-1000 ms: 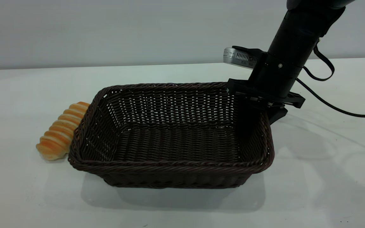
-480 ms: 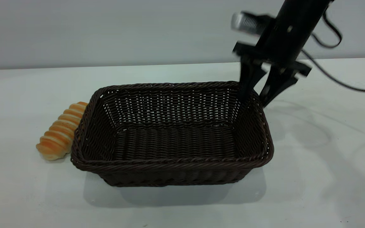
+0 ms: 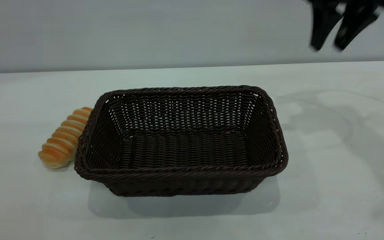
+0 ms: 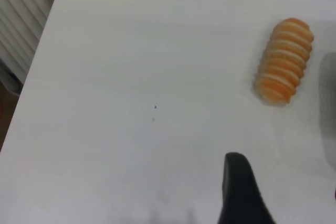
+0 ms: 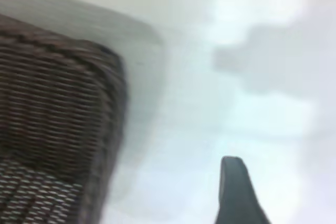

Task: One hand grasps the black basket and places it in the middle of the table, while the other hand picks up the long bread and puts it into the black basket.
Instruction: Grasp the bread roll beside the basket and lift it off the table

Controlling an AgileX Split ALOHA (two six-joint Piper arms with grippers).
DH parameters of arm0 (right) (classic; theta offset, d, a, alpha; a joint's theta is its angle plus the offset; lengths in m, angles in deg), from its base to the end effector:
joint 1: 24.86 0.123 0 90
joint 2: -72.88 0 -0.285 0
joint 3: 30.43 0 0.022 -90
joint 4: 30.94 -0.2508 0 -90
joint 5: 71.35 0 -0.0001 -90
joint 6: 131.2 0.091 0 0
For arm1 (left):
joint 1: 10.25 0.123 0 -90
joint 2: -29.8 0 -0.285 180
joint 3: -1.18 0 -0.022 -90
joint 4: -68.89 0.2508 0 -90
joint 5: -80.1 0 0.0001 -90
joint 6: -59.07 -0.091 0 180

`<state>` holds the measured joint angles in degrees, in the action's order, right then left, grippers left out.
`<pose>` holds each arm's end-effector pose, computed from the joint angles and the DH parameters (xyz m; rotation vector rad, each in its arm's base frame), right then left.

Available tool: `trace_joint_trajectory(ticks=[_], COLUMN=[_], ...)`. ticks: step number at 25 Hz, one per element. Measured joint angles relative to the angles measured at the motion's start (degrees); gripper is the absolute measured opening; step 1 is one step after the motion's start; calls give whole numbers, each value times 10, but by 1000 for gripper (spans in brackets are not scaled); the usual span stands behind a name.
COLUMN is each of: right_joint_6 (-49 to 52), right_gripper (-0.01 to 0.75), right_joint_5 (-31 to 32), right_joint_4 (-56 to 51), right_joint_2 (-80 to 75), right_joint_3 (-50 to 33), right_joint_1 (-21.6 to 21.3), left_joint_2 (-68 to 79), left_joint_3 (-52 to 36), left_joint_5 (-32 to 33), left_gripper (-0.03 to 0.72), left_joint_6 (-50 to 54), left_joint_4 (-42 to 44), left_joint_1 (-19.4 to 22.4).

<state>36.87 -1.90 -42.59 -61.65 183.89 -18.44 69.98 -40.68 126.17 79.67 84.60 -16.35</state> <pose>0.4623 0.0693 0.2156 -0.3898 2.9138 0.2771 0.1001 0.0072 0.3096 -0.1743 2.1964 0.0652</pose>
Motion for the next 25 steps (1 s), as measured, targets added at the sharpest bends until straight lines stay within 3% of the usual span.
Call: trace_joint_trajectory(ticks=[6,15,19,25], right_joint_6=[4,32,38,38], right_gripper=[478,477,477,477], right_joint_5=[2,7,5,2], right_joint_4=[52,58,33,29], right_joint_2=[131,404,517,602], right_joint_3=[-91,-330,-433,-498], right_joint_1=[-1,-1,-1,-1], left_joint_2=[55,189,282,408], left_joint_3=[1,50,51,51], left_joint_5=[1,-25,-88,-256], left_gripper=[460,460,460,452], left_joint_6=[0,-38,-60,-15], left_joint_4=[0,0,3,20], left_joint_1=[0,0,0,0])
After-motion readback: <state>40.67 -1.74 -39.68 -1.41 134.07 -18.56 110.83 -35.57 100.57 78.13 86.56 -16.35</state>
